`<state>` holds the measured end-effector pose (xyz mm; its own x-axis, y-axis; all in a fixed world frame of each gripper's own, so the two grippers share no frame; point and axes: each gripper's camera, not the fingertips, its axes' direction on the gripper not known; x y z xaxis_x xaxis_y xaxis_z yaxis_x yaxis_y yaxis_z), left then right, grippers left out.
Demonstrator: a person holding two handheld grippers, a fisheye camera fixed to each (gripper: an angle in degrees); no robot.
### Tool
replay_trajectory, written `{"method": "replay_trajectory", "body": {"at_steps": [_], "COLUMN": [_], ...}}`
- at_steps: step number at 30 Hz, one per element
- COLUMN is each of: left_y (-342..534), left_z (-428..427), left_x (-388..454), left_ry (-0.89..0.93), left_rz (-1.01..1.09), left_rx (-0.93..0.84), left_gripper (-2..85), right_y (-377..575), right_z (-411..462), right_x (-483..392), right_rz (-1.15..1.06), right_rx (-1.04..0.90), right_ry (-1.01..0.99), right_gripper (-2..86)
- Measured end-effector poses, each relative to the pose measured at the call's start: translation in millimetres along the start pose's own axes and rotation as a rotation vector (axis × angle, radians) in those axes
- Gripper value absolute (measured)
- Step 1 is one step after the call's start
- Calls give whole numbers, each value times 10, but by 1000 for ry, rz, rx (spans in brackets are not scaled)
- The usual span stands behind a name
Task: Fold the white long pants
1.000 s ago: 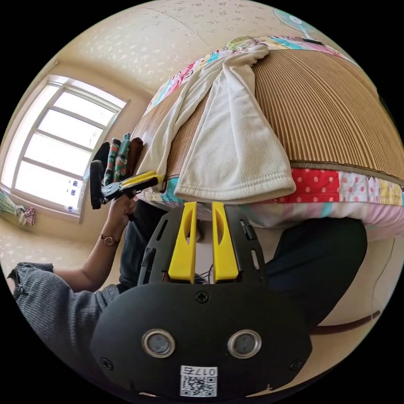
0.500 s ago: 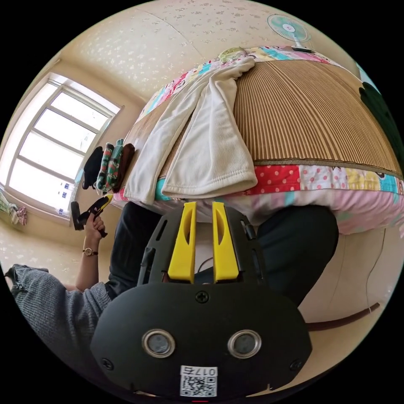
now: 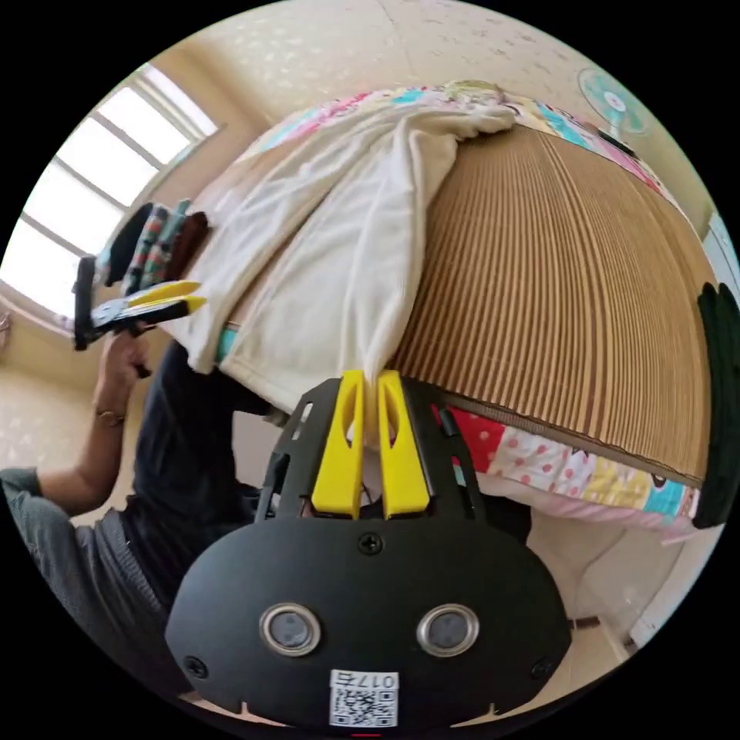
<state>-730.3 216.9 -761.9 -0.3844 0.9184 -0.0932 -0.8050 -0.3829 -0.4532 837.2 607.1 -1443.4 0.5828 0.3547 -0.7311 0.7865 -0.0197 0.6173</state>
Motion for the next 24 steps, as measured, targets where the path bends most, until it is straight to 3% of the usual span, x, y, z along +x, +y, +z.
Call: {"method": "replay_trajectory", "body": {"at_steps": [3, 5, 6, 8, 9, 10, 18, 24], "left_y": [197, 369, 449, 527, 563, 581, 842, 1092], "left_z": [231, 195, 182, 160, 147, 138, 20, -75], "left_x": [-70, -66, -44, 5, 33, 40, 123, 145], "left_ry": [44, 48, 41, 20, 7, 4, -28, 36], "left_rz": [-103, -132, -136, -129, -125, -126, -134, -146], "left_rx": [-23, 40, 59, 69, 67, 67, 73, 95], "left_gripper": [154, 153, 153, 152, 152, 152, 138, 72], "right_y": [484, 881, 1109, 1302, 1354, 1415, 1326, 1523], "right_z": [-714, -884, -869, -634, -388, -275, -270, -316], "right_x": [191, 352, 451, 588, 658, 640, 528, 712], "right_rz": [16, 75, 153, 311, 383, 365, 302, 374], "right_rx": [372, 521, 536, 358, 176, 139, 107, 186], "right_ry": [-435, -497, -423, -158, -3, 39, 99, -19], "right_gripper": [37, 33, 32, 32, 31, 31, 31, 31]}}
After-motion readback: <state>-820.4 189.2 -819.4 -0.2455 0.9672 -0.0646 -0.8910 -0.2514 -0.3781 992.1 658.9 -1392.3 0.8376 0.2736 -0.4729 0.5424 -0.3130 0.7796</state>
